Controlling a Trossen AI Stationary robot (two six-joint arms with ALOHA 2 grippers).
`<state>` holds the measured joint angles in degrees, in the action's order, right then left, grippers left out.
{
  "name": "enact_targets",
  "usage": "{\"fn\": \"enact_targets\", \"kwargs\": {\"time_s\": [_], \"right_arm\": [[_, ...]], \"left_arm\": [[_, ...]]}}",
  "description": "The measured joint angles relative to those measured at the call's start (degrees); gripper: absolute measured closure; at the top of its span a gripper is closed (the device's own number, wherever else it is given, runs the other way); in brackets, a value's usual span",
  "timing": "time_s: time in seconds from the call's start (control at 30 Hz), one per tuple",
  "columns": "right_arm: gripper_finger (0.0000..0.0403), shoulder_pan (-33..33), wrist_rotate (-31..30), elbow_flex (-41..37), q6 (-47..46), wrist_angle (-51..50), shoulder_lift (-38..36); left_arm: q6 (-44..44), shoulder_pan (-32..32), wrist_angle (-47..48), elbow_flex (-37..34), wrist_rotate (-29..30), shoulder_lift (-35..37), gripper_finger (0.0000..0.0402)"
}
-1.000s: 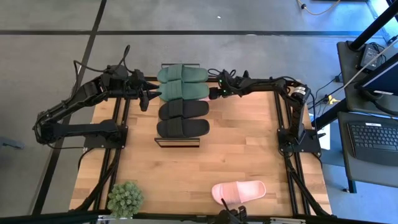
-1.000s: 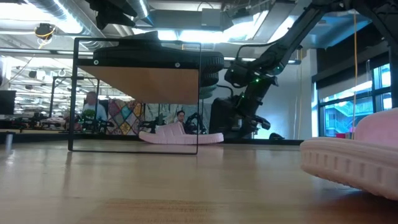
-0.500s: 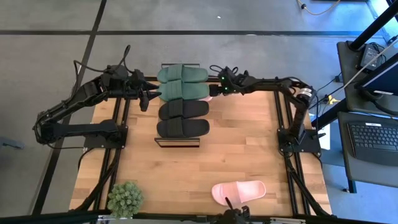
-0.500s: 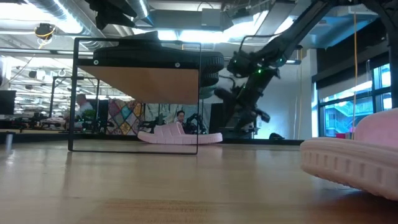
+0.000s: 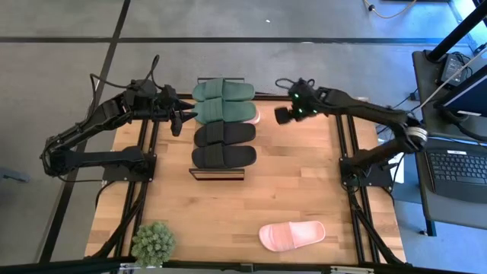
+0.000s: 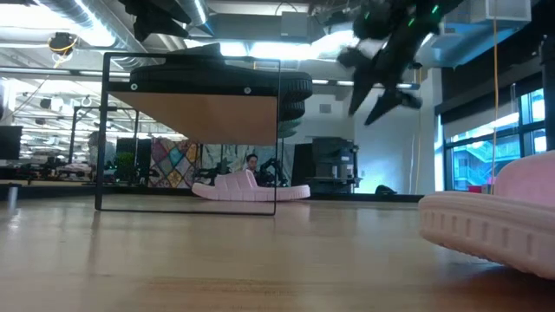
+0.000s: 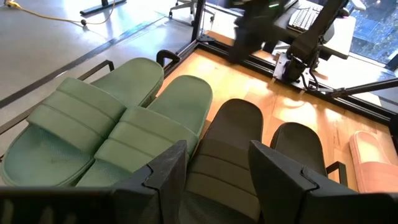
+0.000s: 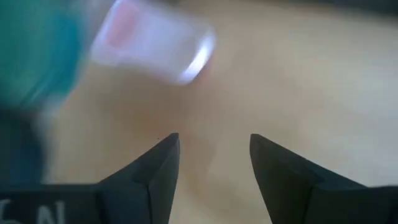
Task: Pick and place slides into the shelf
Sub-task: Put the pink slipper underneath the shelf
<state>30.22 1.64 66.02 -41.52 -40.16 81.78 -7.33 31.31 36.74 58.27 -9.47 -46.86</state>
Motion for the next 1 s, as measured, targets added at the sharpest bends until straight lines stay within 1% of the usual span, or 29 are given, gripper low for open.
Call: {"fn": "enact_targets", "kwargs": {"time_s": [0.07,0.17,0.27,0.37,0.43,0.6,0.7,0.77,0.87,1.0], "right_arm": [[0.0206,-3.04,4.16,0.00,-0.47,-3.28,-3.55],[0.0206,-8.68,9.72,0.00,-4.30,-7.20,-8.38],[0.0206,-15.55,12.49,0.00,-11.10,-10.37,-12.21],[0.0206,-22.92,12.71,0.00,-20.52,-14.08,-15.00],[0.0206,-28.13,12.62,0.00,-28.42,-16.09,-15.96],[0.0206,-40.63,14.23,0.00,-47.45,-17.89,-15.88],[0.0206,-47.62,14.63,0.00,-57.28,-18.01,-14.73],[0.0206,-52.00,15.00,0.00,-61.54,-18.24,-14.02],[0.0206,-56.68,15.76,-0.02,-62.53,-19.28,-13.06],[0.0206,-61.91,11.52,-0.02,-69.34,-19.35,-11.44]], "left_arm": [[0.00,0.01,-0.01,-0.01,0.00,-0.01,0.0237],[0.02,0.00,-0.17,0.01,0.00,-0.01,0.0237],[0.00,0.01,-0.31,-0.01,0.00,-0.01,0.0237],[0.01,0.01,-0.43,0.00,0.00,-0.01,0.0237],[0.02,0.01,-0.45,0.00,0.00,-0.01,0.0237],[0.02,0.02,-0.42,0.00,0.00,-0.01,0.0237],[0.04,0.00,-0.42,0.01,0.00,-0.01,0.0237],[0.04,0.02,-0.42,-0.01,0.00,-0.01,0.0237],[0.08,0.00,-0.42,0.01,0.00,-0.03,0.0237],[0.64,0.00,-0.40,-0.01,0.00,-0.17,0.0237]]}}
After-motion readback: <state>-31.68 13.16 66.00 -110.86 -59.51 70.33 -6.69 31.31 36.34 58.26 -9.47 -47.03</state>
